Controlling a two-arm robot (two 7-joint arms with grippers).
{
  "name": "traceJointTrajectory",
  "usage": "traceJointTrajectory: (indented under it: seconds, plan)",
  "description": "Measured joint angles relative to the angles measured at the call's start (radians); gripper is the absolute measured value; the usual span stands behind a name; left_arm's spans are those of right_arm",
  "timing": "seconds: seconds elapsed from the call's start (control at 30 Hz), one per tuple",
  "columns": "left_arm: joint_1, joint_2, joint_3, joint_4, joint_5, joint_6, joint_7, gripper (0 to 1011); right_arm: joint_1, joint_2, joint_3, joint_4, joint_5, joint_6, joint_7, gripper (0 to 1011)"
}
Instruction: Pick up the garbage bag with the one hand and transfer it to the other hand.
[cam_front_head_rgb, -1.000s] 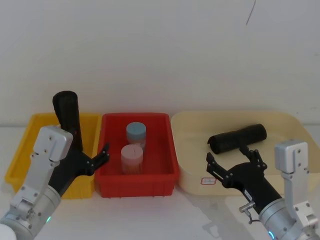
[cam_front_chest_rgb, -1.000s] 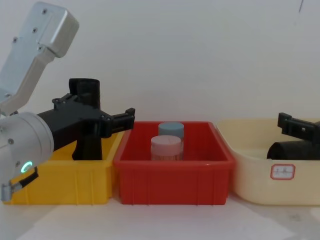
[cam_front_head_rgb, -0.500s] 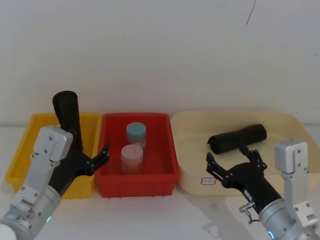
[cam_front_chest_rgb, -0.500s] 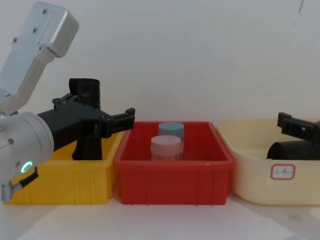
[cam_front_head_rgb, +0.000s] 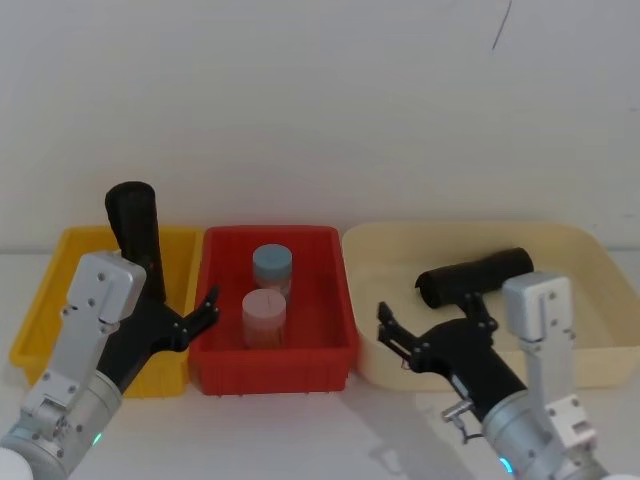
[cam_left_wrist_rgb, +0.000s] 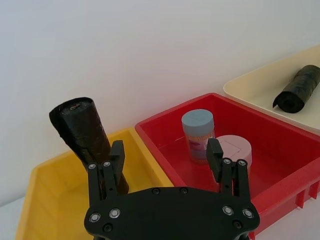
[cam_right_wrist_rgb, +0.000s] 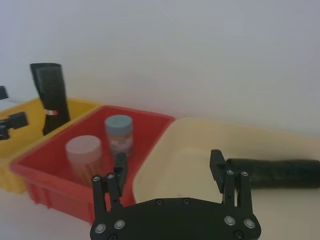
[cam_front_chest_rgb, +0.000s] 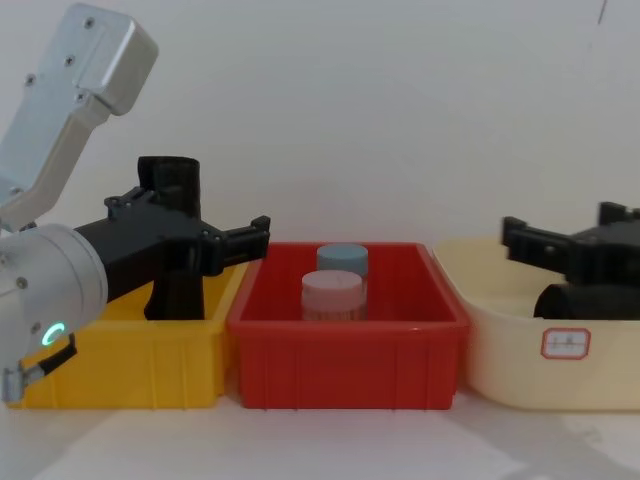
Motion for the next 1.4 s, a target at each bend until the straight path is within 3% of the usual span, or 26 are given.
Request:
traceJointTrajectory:
  seconds: [0.6,1.0,1.4]
  plan:
    - [0.0,0.0,0.0,0.0,0.0,0.0,0.0,1001,0.098,-0.05,-0.134,0.02,-0.118,0.112,0.02,1001]
    - [0.0,0.0,0.0,0.0,0.0,0.0,0.0,1001,0.17,-0.065,-0.177,0.069,-0.152,0.169,0.072,1001]
    - [0.0,0.0,0.0,0.0,0.0,0.0,0.0,1001,0.234,-0.095,-0.198,0.145,-0.174,0.2,0.094,1002]
